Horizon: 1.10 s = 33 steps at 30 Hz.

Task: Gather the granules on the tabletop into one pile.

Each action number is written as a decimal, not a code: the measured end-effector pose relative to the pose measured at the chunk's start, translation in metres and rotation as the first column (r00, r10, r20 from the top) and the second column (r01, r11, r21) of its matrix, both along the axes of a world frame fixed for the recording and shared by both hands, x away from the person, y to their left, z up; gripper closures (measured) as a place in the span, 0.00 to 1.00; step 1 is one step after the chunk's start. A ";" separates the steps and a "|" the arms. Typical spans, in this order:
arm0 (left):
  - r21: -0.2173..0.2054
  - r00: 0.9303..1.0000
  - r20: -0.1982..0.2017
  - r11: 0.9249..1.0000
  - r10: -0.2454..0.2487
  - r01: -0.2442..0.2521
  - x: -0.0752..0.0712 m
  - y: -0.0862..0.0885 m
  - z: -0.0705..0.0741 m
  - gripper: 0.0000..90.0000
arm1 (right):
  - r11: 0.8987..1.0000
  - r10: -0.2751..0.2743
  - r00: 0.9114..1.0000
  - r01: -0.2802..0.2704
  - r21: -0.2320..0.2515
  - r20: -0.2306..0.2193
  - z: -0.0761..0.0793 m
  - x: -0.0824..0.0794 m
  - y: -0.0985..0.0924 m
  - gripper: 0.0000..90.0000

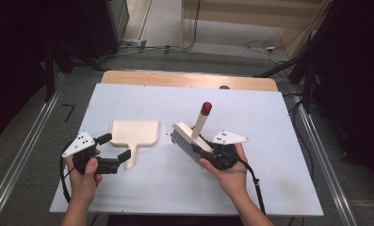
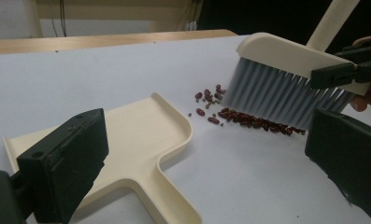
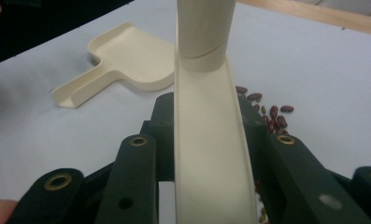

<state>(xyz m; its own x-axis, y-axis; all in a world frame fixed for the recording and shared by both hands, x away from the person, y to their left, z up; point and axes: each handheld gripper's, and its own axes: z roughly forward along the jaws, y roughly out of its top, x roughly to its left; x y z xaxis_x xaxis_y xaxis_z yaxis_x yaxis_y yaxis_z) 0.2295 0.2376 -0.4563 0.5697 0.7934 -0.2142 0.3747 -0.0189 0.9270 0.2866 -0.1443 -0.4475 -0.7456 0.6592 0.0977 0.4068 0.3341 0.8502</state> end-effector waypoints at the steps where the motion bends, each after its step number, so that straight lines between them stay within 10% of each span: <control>1: 0.000 1.000 0.000 1.000 -0.001 0.001 0.000 0.000 0.000 0.00 | 1.000 -0.010 1.000 0.010 -0.004 0.005 0.001 0.001 0.006 0.73; 14: -0.005 1.000 0.004 1.000 0.006 -0.006 -0.001 0.002 0.000 0.00 | 0.991 -0.136 0.988 0.137 0.001 -0.067 -0.024 0.017 0.063 0.73; 33: 0.003 1.000 0.007 1.000 -0.002 0.002 -0.001 -0.002 0.000 0.00 | 0.953 -0.304 0.951 0.304 -0.005 -0.049 -0.031 0.021 0.010 0.73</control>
<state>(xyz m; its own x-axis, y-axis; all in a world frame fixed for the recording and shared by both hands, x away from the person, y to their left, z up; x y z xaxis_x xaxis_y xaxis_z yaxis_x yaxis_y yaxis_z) 0.2282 0.2353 -0.4564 0.5728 0.7929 -0.2079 0.3685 -0.0226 0.9294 0.3072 -0.1344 -0.4790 -0.5044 0.8535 0.1307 0.5297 0.1863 0.8275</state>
